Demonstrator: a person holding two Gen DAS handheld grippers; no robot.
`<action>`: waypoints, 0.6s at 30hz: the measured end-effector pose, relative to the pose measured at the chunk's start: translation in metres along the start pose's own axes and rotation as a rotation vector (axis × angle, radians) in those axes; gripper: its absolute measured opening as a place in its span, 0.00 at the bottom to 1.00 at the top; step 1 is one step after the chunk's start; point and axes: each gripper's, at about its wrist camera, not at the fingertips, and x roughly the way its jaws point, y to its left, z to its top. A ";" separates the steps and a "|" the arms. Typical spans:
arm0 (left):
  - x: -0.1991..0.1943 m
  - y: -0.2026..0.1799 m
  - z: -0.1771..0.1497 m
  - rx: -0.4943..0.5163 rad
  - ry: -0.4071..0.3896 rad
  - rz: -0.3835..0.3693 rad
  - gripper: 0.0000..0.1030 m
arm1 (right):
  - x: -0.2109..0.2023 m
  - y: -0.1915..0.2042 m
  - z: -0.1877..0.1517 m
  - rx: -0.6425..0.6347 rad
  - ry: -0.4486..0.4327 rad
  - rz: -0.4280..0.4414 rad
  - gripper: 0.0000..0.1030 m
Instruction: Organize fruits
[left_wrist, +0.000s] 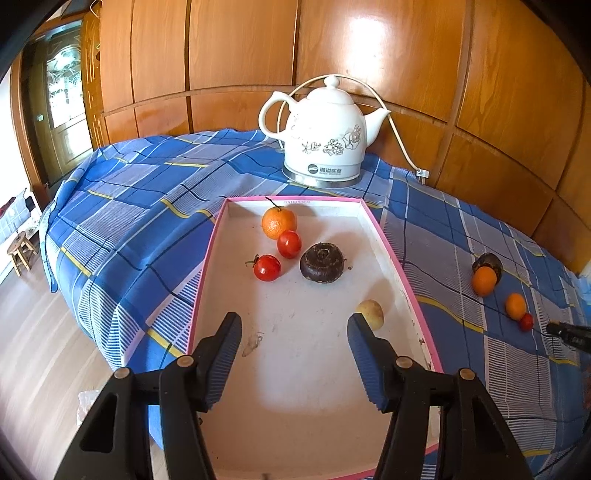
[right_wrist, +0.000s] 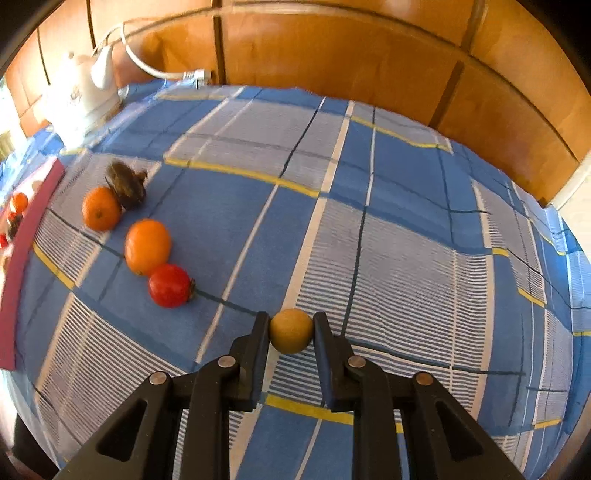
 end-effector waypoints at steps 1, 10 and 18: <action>0.000 0.000 -0.001 -0.001 0.001 0.000 0.59 | -0.007 0.002 0.000 0.002 -0.020 0.008 0.23; 0.001 0.001 0.000 -0.001 0.002 -0.003 0.59 | -0.044 0.063 0.000 -0.092 -0.095 0.176 0.23; 0.004 0.020 0.008 -0.039 -0.007 0.026 0.58 | -0.070 0.171 0.002 -0.256 -0.136 0.419 0.23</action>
